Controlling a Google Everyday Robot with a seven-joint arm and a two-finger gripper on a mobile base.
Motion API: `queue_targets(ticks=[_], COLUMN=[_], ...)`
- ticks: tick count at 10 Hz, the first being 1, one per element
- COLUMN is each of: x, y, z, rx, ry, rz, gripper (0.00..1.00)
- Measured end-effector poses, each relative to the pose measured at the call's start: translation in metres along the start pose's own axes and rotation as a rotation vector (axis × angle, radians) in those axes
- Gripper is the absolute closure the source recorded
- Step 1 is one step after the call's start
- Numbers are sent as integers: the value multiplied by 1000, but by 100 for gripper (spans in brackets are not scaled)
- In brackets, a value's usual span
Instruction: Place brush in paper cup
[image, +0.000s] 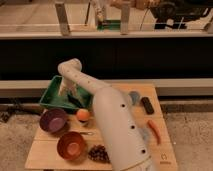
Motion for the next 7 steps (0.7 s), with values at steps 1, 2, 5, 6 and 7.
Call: queue_targets(ticks=[1,2,5,6,7], x=[-1,-1,-2,-1,0], y=[-1,-1,4,4,7], z=[4,7,18,20,21], rx=[-11,-17,-30,-31,-36], ry=[0,0,-6,-6,-6], rz=[-15,-26,-53,-56,-56], gripper=[20,20,42,50,62])
